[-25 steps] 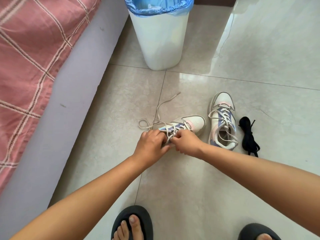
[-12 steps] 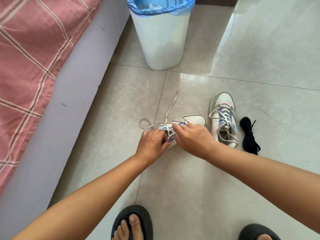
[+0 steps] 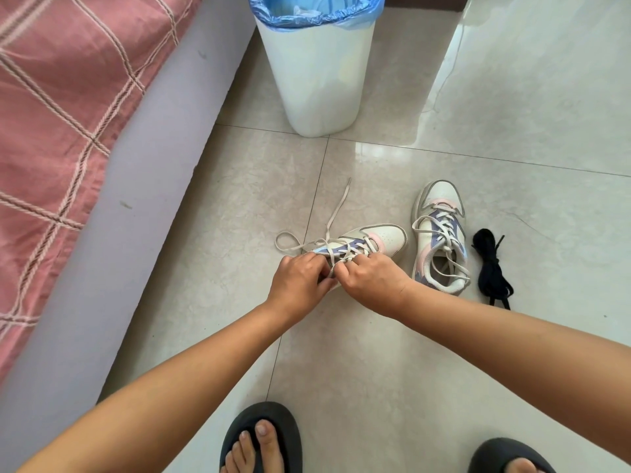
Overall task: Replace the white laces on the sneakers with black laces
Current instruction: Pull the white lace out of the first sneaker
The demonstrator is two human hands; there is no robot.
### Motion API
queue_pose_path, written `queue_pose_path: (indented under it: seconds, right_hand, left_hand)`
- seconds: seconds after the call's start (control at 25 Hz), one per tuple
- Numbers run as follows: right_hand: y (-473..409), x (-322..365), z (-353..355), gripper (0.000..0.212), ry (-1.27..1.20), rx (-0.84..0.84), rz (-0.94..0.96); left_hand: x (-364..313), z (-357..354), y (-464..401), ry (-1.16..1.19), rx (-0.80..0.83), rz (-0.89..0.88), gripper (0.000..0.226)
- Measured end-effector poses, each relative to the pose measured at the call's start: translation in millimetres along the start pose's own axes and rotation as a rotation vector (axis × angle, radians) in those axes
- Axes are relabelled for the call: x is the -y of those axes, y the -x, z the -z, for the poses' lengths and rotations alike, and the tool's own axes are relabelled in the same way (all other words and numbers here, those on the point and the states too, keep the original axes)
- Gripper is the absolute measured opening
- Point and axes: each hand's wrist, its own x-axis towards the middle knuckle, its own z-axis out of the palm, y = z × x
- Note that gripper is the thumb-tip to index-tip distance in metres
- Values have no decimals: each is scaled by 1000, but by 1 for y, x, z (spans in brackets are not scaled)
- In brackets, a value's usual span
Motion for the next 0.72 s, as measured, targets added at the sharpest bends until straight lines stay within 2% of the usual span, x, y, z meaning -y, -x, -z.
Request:
queue_pose_path:
  seconds: [0.12,0.2,0.24,0.28,0.36,0.44,0.52,0.56,0.64,0.72]
  right_hand:
    - [7,2,3,19,-80,130,50]
    - [25,-2,5,22,-95,454,168]
    - [33,-3,10,24,-75,601,170]
    - [37,-6,17,25,-75,656,117]
    - [30,-7,25,25,-78,580,-64]
    - [10,-1,26,27,-149,382,-238]
    - [-10,7,22,22,-178,213,-322]
    - [-16,8,21,20,-226,245,-373]
    - [-21,10,21,23,-332,450,-441]
    - [-20,7,20,22,-332,471,-450]
  left_hand:
    - [0,3,-2,-9,13,27,19]
    - [-1,3,-3,-11,9,56,19]
    - [-1,3,-2,-13,8,63,19]
    - [-2,3,-3,-14,6,63,19]
    - [-2,3,-3,1,4,60,18]
    - [-2,3,-2,20,4,69,17]
    - [-3,4,-2,25,12,75,16]
    - [-3,4,-2,26,14,77,15]
    - [-3,5,-3,33,16,94,15]
    - [-2,7,-4,42,21,116,17]
